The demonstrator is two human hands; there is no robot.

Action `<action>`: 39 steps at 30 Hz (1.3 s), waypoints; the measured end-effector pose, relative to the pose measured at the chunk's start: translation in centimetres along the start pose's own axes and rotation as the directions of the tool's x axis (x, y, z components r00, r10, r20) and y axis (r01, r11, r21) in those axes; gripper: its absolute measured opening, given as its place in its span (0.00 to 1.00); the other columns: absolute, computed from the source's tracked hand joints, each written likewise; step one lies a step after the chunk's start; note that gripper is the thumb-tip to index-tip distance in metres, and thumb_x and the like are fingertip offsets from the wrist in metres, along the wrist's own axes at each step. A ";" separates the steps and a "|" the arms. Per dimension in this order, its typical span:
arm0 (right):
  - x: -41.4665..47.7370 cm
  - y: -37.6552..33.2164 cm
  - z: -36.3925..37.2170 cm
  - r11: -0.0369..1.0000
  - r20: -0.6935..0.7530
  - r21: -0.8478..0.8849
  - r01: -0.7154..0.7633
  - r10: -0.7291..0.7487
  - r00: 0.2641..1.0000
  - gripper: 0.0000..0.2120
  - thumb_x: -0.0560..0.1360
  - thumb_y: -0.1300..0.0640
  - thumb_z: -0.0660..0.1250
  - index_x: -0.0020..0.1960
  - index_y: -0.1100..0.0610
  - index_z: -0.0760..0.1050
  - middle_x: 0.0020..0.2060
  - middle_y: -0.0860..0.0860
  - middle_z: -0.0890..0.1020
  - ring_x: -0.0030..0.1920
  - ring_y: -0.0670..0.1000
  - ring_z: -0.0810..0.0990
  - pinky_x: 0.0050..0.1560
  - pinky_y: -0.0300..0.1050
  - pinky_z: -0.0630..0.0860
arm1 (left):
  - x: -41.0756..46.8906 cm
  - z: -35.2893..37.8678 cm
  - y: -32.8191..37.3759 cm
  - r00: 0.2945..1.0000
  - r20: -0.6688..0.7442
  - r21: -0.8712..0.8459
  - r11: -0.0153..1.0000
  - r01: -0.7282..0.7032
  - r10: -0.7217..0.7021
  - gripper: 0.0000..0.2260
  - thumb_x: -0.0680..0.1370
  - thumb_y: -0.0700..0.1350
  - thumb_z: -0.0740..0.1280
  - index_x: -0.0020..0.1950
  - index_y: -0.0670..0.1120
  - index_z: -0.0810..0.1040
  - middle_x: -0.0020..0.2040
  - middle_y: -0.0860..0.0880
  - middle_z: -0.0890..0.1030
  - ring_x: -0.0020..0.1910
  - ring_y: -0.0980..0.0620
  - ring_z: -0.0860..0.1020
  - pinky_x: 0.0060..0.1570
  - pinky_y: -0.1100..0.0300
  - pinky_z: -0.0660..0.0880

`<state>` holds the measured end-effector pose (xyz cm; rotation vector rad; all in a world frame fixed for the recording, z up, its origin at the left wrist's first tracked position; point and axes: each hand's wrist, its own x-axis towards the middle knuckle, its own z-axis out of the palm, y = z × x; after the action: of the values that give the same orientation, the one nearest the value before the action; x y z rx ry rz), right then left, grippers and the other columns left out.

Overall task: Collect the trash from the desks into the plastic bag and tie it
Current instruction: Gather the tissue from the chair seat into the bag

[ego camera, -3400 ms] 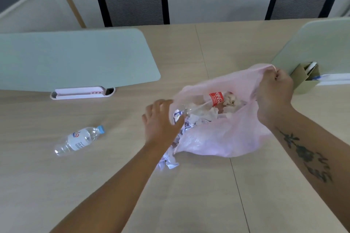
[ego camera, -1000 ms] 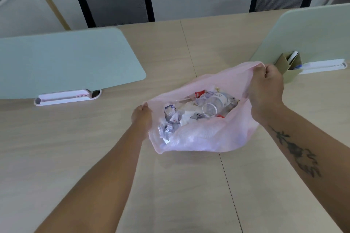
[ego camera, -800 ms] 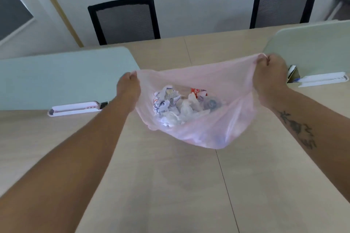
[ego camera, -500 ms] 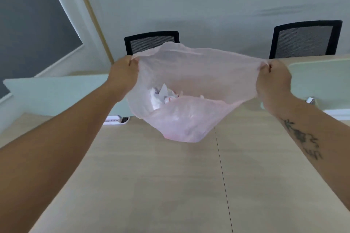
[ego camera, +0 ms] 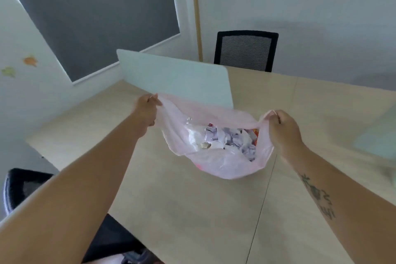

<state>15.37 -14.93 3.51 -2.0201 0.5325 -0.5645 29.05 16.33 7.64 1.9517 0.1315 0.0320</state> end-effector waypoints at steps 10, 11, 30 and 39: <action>-13.5 4.8 10.8 0.998 0.601 -0.017 0.060 -0.037 0.798 0.13 0.82 0.50 0.56 0.53 0.51 0.78 0.40 0.48 0.81 0.43 0.50 0.78 0.42 0.43 0.71 | -14.2 -12.6 -15.7 0.932 0.062 0.784 0.595 0.177 -0.358 0.22 0.77 0.65 0.60 0.61 0.51 0.73 0.58 0.47 0.79 0.54 0.45 0.78 0.54 0.54 0.74; -14.6 5.3 11.7 0.997 0.629 -0.034 0.073 -0.035 0.777 0.14 0.82 0.49 0.55 0.56 0.52 0.78 0.44 0.48 0.80 0.46 0.50 0.77 0.44 0.44 0.70 | -15.3 -13.6 -17.4 0.911 0.034 0.854 0.485 0.187 -0.411 0.23 0.76 0.67 0.58 0.63 0.54 0.73 0.61 0.48 0.78 0.58 0.45 0.76 0.59 0.53 0.72; -24.2 6.6 29.9 0.643 0.806 -0.441 0.626 -0.022 0.591 0.29 0.79 0.39 0.47 0.78 0.44 0.47 0.79 0.47 0.48 0.78 0.59 0.40 0.74 0.62 0.43 | -18.3 -28.3 -27.4 0.963 -0.107 0.924 0.333 0.189 -0.249 0.19 0.78 0.61 0.52 0.66 0.66 0.73 0.77 0.62 0.62 0.79 0.50 0.44 0.76 0.45 0.43; -21.8 4.7 37.8 0.584 0.609 -0.616 0.529 -0.073 0.790 0.33 0.73 0.32 0.48 0.76 0.42 0.54 0.78 0.47 0.56 0.78 0.60 0.47 0.75 0.61 0.50 | -17.3 -37.4 -32.0 0.994 -0.040 0.939 0.336 0.073 -0.103 0.17 0.76 0.60 0.63 0.64 0.62 0.78 0.74 0.61 0.67 0.79 0.52 0.48 0.76 0.44 0.49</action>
<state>19.37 20.91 -21.54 -3.0000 0.0215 0.1087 6.21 60.85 -7.24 3.1565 0.2877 -0.1960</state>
